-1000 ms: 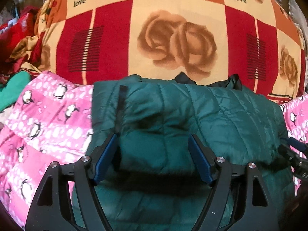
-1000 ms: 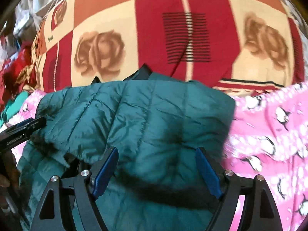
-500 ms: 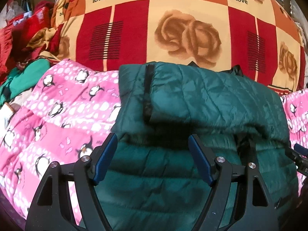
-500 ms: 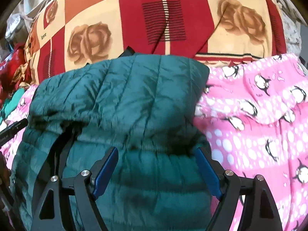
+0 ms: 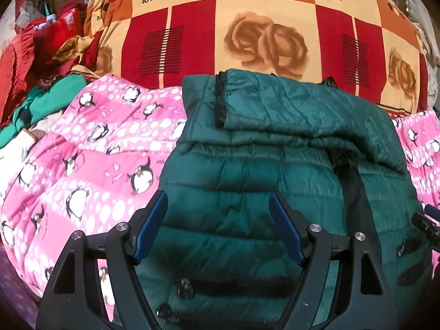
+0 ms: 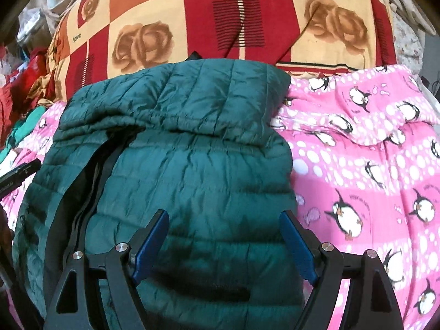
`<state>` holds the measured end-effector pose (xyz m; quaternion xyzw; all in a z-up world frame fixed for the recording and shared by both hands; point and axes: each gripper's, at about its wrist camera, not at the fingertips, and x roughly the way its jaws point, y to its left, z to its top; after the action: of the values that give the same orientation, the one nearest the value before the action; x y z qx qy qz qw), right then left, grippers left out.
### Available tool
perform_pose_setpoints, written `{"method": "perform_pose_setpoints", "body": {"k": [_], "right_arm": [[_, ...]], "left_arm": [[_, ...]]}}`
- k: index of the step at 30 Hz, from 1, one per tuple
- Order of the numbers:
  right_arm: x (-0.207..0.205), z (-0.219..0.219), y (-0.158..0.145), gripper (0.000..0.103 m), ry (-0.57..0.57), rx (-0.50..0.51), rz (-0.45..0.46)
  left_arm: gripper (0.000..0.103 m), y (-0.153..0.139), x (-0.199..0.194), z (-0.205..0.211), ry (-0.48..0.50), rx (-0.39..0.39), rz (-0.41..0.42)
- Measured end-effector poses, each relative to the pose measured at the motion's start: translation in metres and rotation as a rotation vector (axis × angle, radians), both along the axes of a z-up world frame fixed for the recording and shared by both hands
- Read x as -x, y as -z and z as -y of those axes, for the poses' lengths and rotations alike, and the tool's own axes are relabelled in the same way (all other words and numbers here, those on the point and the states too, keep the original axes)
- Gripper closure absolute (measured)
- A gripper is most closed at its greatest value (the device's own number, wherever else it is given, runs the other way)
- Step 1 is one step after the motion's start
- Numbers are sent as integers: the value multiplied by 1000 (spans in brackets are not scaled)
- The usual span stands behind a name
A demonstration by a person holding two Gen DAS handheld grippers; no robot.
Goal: Fold large clothes
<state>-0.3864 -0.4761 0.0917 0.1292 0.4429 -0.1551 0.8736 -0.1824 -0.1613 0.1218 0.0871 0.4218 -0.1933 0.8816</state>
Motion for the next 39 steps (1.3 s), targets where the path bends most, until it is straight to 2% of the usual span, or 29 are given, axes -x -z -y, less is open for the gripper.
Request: {"method": "perform_pose_setpoints", "body": {"k": [10,31,39], "right_arm": [[22,-18,-1,23,-12,12,-13],[68,-37,1,23,-36,-19,-55],[92,-36,3,23,-23,-46,-66]], "left_arm": [[26,5,24,-20,-16,-27,1],[26,10,57,-61,-51,-14,-47],[26,12,66,-84,-45,32,-117]]}}
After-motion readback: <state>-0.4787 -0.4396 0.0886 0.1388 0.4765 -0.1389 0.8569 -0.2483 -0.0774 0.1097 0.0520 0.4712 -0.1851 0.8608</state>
